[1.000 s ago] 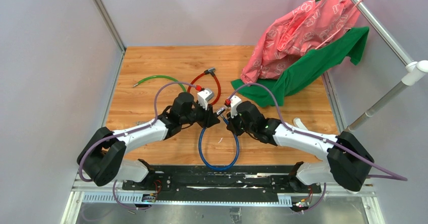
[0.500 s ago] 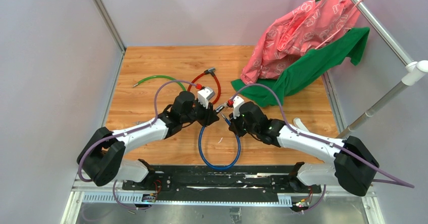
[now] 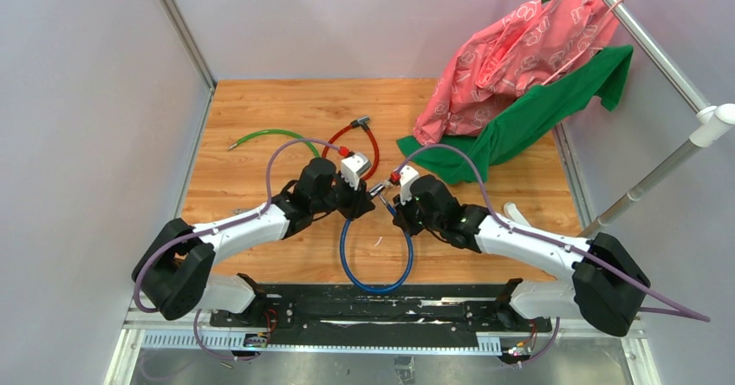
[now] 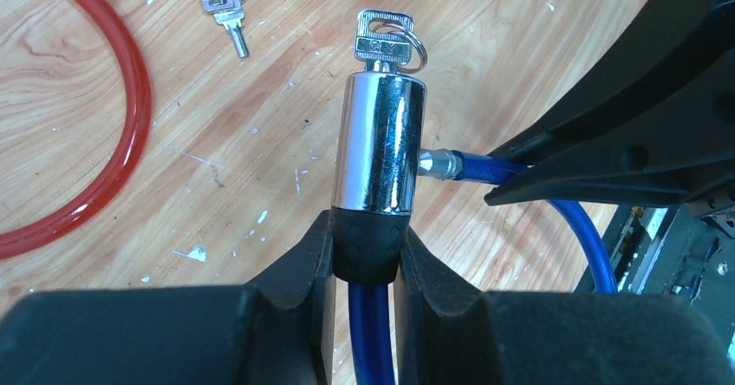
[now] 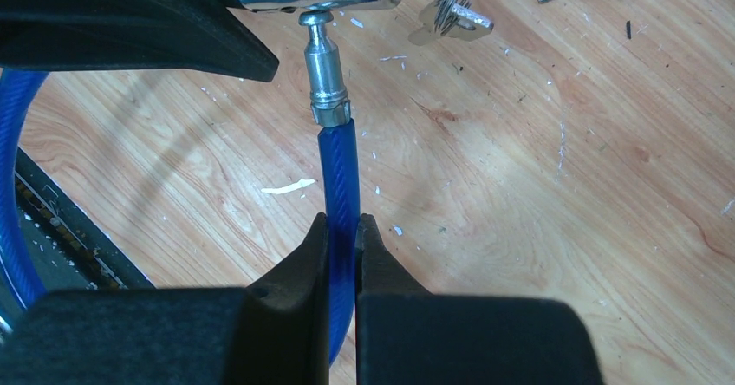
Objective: Lock with the key
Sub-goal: Lock the lock at the center of the board.
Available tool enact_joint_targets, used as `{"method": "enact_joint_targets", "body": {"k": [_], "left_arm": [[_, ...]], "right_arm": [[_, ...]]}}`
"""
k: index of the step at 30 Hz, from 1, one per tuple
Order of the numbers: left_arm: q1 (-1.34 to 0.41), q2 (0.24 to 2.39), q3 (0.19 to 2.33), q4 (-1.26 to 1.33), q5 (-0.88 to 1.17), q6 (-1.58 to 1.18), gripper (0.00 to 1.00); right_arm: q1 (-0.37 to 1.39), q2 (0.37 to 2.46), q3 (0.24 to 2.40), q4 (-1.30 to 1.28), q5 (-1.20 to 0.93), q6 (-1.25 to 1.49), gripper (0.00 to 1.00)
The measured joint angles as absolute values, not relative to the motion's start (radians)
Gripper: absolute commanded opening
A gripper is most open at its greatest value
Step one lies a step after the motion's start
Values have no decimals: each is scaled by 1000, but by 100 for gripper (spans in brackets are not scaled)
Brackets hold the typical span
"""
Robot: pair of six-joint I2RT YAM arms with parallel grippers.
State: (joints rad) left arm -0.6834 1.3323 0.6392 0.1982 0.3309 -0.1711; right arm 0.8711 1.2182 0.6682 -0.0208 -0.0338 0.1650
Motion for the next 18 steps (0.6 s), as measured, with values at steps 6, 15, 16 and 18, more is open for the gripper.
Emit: {"method": "enact_joint_targets", "body": {"k": [6,15,16,18], "left_arm": [[-687,1327,639,193,339,-167,0],[-699,1327,639,198,331,-169,0],[-702,1327,639,202,327,-171,0],[-705,1327,639,206,321,-172,0]], "right_arm": [[871,1230,668,-16,-34,165,0],[871,1223,668,-23,-35,165,0],[871,1223,668,-23,-36,165,0],[871,1223,668,-23,-39,165,0]]}}
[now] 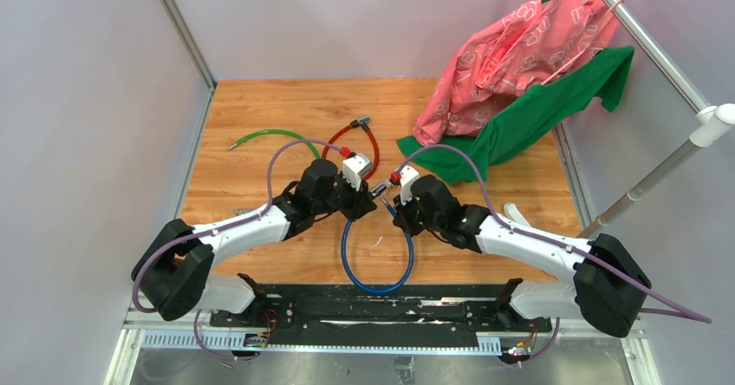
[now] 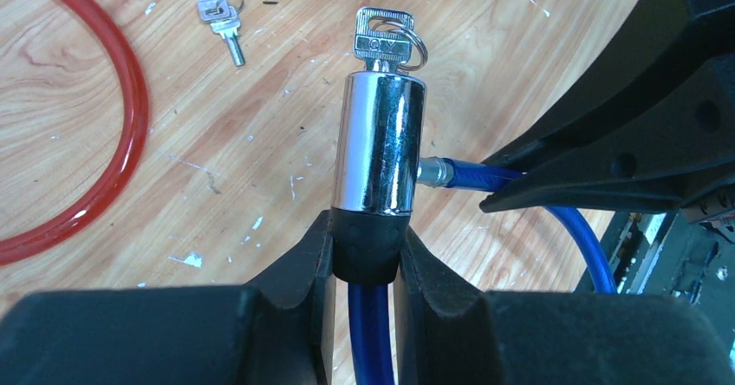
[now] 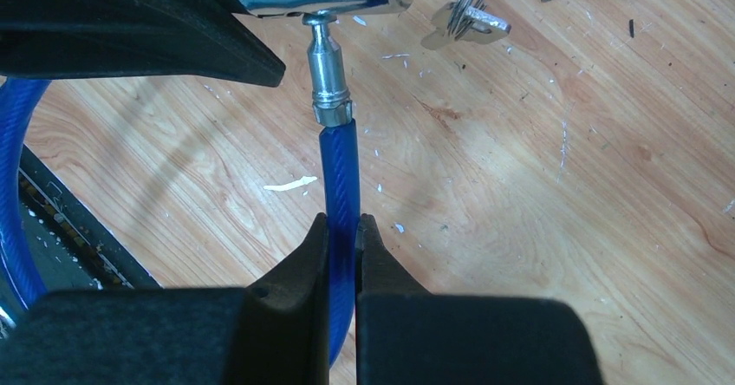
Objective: Lock with the key
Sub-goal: Lock the lock at the center of the board.
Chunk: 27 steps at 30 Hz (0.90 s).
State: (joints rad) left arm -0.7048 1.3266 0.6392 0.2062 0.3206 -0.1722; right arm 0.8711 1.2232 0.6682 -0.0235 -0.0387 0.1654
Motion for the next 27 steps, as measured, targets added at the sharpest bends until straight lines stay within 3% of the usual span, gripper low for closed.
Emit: {"method": "enact_joint_targets", "body": {"k": [12,27], "left_arm": [[-717,1330,639,208,300,-142,0],[-737,1330,638,226,327,109,0]], "right_arm": [[871,1175,668,-24,-44,166,0],[883,1221,670,15,27,163,0]]}}
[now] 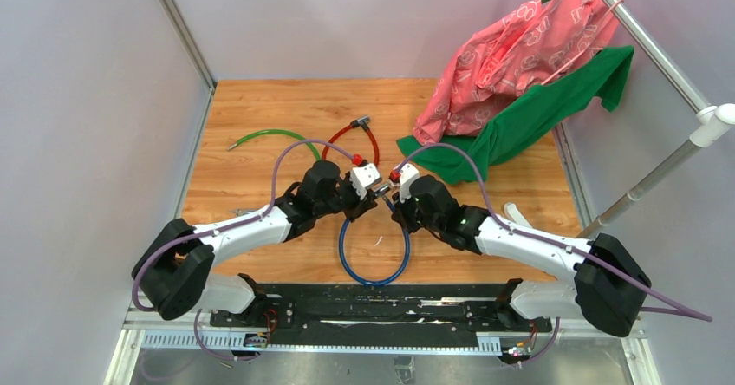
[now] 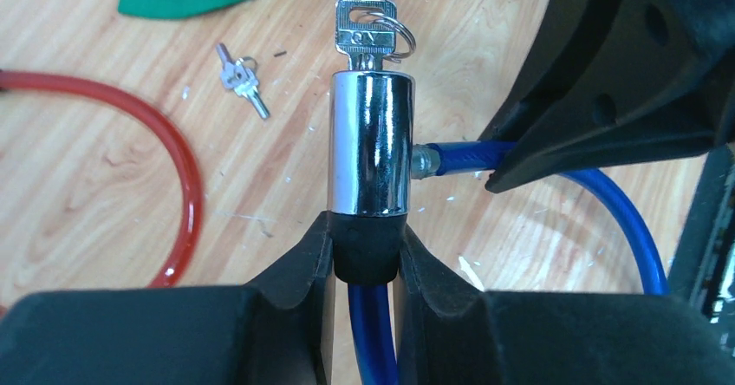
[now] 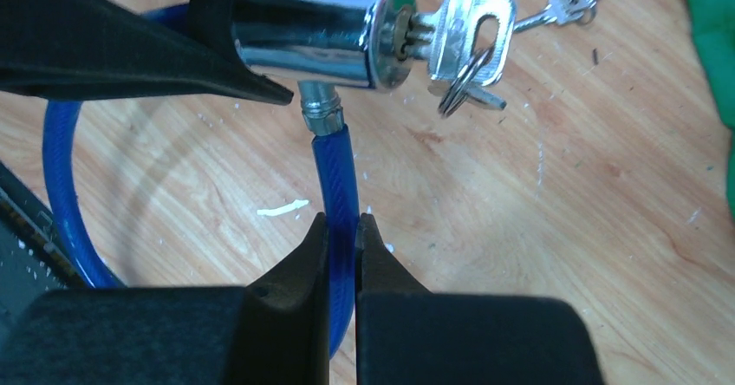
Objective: Lock with the key
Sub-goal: Lock the lock at the center of the board.
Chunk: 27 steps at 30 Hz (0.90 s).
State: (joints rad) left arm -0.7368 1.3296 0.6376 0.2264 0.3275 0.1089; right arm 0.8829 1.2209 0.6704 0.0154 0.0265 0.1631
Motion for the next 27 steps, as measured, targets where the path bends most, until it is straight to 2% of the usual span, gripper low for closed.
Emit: {"method": "enact_joint_targets", "body": {"k": [8,19,27], "left_arm": [[-736,1330,691,202,325,276,0],[-736,1302,953,-149,276,625,0],[-736,1294,1118,-299,276,720,0]], "right_arm": [[884,1248,691,96,85,146,0],[884,1222,715,234,106,61,0],[884,1190,684,432,102,-32,0]]}}
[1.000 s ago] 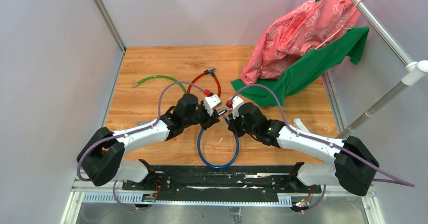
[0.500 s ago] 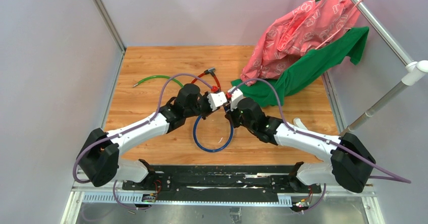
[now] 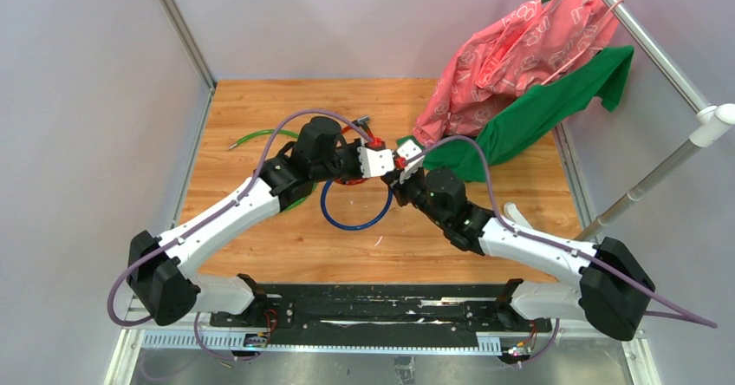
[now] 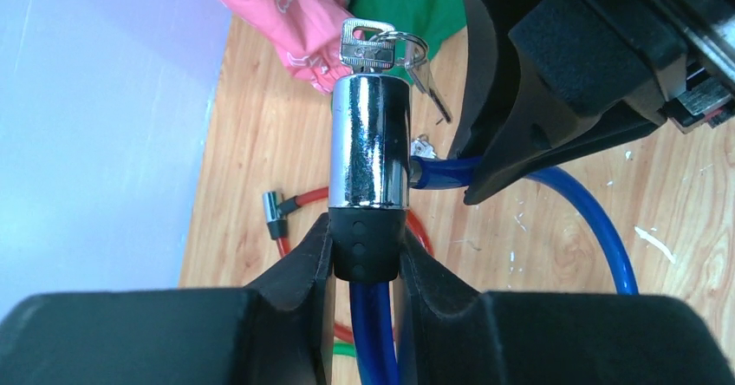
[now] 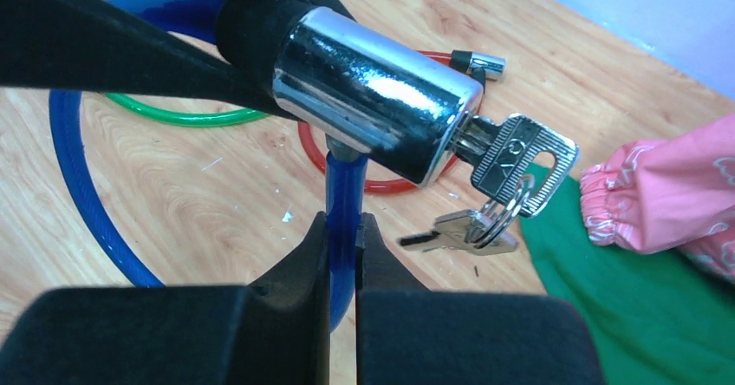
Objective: Lock with the key
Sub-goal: Lock the lock at the center of the board.
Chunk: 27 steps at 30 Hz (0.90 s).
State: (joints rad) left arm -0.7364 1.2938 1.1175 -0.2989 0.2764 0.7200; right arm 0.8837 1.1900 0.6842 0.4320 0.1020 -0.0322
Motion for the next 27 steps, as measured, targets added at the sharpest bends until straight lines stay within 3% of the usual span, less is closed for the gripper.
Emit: {"method": "enact_joint_targets", "body": {"k": [12,27], "left_arm": [[-739,1306,915,-132,249,838,0],[-737,1275,1052,-213,150,1039,0]], "right_arm": [[871,1356,495,823,78,-146,0],[838,1525,581,1203,52,-306,0]]}}
